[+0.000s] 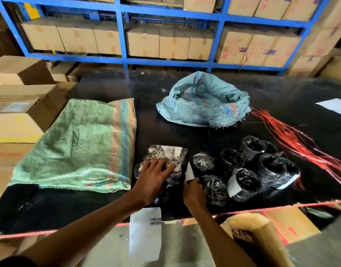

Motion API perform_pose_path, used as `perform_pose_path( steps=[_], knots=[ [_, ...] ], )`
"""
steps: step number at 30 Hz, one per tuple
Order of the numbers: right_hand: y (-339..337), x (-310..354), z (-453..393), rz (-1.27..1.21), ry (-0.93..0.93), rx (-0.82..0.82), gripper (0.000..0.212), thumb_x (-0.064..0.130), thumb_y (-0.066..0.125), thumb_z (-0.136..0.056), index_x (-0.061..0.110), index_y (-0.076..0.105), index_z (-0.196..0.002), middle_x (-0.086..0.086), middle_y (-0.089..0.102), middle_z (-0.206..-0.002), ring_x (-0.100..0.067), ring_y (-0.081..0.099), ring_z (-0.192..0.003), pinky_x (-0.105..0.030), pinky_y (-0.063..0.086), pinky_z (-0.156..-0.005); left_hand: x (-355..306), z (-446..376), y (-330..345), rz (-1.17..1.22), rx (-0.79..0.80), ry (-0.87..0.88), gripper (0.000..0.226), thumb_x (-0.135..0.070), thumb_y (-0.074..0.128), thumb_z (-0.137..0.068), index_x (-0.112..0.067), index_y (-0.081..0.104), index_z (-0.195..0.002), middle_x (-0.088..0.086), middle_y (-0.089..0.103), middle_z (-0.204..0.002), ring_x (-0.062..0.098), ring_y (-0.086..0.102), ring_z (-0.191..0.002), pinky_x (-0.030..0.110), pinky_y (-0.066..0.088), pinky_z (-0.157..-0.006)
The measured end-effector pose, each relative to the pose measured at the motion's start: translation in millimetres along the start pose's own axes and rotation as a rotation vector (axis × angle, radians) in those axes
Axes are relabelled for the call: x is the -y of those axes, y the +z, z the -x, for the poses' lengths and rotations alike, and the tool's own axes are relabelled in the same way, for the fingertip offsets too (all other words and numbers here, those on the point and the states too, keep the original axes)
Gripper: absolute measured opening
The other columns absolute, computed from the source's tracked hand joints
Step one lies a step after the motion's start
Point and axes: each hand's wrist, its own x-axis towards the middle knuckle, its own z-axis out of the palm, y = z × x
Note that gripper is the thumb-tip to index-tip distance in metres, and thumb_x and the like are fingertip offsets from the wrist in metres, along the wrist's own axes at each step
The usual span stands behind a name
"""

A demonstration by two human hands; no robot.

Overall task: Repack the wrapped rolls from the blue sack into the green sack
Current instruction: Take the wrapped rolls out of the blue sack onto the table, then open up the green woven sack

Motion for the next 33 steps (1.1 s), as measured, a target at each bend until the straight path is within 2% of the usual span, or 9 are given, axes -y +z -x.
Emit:
perform_pose_path(
  steps=[7, 11, 14, 17, 19, 22, 26, 29, 33],
  knots=[
    [-17.1, -3.0, -4.8, 0.035, -0.047, 0.013, 0.031, 0.021, 0.049, -0.092, -0.002, 0.050, -0.114, -0.023, 0.061, -0.118, -0.039, 0.057, -0.112, -0.041, 0.046, -0.087, -13.7, -18.4, 5.6, -0.042, 0.033, 0.037, 0.065, -0.030, 0.076, -0.055, -0.021, 0.054, -0.115, 0.011, 0.059, -0.103, 0.028, 0.046, -0.092, 0.037, 0.046, -0.071],
    [-55.0, -18.7, -19.3, -0.235, -0.052, 0.221, 0.013, 0.006, 0.050, -0.091, 0.000, 0.061, -0.092, -0.020, 0.064, -0.076, -0.033, 0.069, -0.060, -0.045, 0.059, -0.060, -24.6, -25.0, 19.7, -0.010, 0.114, 0.060, 0.079, -0.038, 0.081, -0.038, -0.020, 0.055, -0.110, 0.010, 0.059, -0.097, 0.027, 0.046, -0.090, 0.036, 0.047, -0.067],
    [-85.2, -15.0, -25.8, -0.308, -0.062, 0.216, 0.012, 0.000, 0.047, -0.093, 0.001, 0.058, -0.087, -0.015, 0.056, -0.063, -0.016, 0.058, -0.035, -0.033, 0.056, -0.043, -26.3, -26.2, 24.4, 0.042, 0.127, 0.089, 0.086, -0.050, 0.080, -0.032, -0.023, 0.054, -0.110, 0.007, 0.057, -0.098, 0.026, 0.053, -0.089, 0.035, 0.050, -0.067],
    [-92.9, 2.8, -30.2, -0.276, -0.156, 0.121, 0.020, 0.004, 0.051, -0.090, 0.012, 0.059, -0.073, -0.013, 0.060, -0.062, -0.021, 0.061, -0.041, -0.040, 0.058, -0.051, -18.3, -26.1, 25.2, 0.141, 0.094, 0.167, 0.067, -0.061, 0.066, -0.053, -0.025, 0.056, -0.109, 0.004, 0.056, -0.096, 0.023, 0.052, -0.089, 0.034, 0.049, -0.067],
    [-89.5, 19.8, -30.5, -0.213, -0.238, 0.046, 0.021, 0.011, 0.053, -0.086, 0.020, 0.060, -0.067, -0.011, 0.066, -0.068, -0.027, 0.066, -0.057, -0.044, 0.059, -0.061, -2.9, -26.1, 17.9, 0.382, 0.110, 0.145, 0.057, -0.058, 0.057, -0.071, -0.022, 0.058, -0.116, 0.004, 0.057, -0.099, 0.022, 0.054, -0.092, 0.033, 0.049, -0.074],
    [-82.3, 50.4, -27.5, -0.099, -0.365, -0.055, 0.013, 0.020, 0.055, -0.084, 0.017, 0.068, -0.081, -0.008, 0.070, -0.085, -0.027, 0.065, -0.082, -0.033, 0.052, -0.070, 27.4, -17.5, -0.5, 0.600, 0.043, -0.002, 0.053, -0.051, 0.048, -0.082, -0.015, 0.060, -0.119, 0.004, 0.056, -0.105, 0.013, 0.050, -0.098, 0.024, 0.041, -0.084],
    [-63.2, 109.5, -35.5, -0.172, -0.565, -0.024, 0.014, 0.017, 0.055, -0.085, 0.019, 0.068, -0.082, -0.002, 0.070, -0.084, -0.021, 0.064, -0.082, -0.031, 0.049, -0.070, 97.3, 0.4, -13.7, 0.490, -0.037, -0.264, 0.052, -0.050, 0.044, -0.083, -0.012, 0.064, -0.111, 0.007, 0.062, -0.101, 0.023, 0.058, -0.096, 0.031, 0.046, -0.081],
    [-42.0, 160.7, -50.7, -0.186, -0.658, 0.071, 0.015, 0.013, 0.055, -0.084, 0.018, 0.069, -0.080, -0.002, 0.070, -0.081, -0.020, 0.065, -0.079, -0.031, 0.051, -0.071, 155.6, 21.5, -19.9, 0.341, 0.085, -0.446, 0.060, -0.054, 0.039, -0.081, -0.014, 0.061, -0.121, 0.010, 0.063, -0.116, 0.030, 0.059, -0.108, 0.036, 0.048, -0.089],
    [7.7, 218.2, -84.6, -0.002, -0.744, 0.255, 0.018, 0.017, 0.054, -0.087, 0.011, 0.070, -0.094, -0.012, 0.072, -0.098, -0.029, 0.066, -0.097, -0.039, 0.053, -0.083, 208.0, 60.3, -18.0, 0.180, 0.431, -0.630, 0.055, -0.053, 0.044, -0.092, -0.025, 0.043, -0.140, 0.009, 0.042, -0.146, 0.026, 0.038, -0.134, 0.038, 0.034, -0.109]
  ],
)
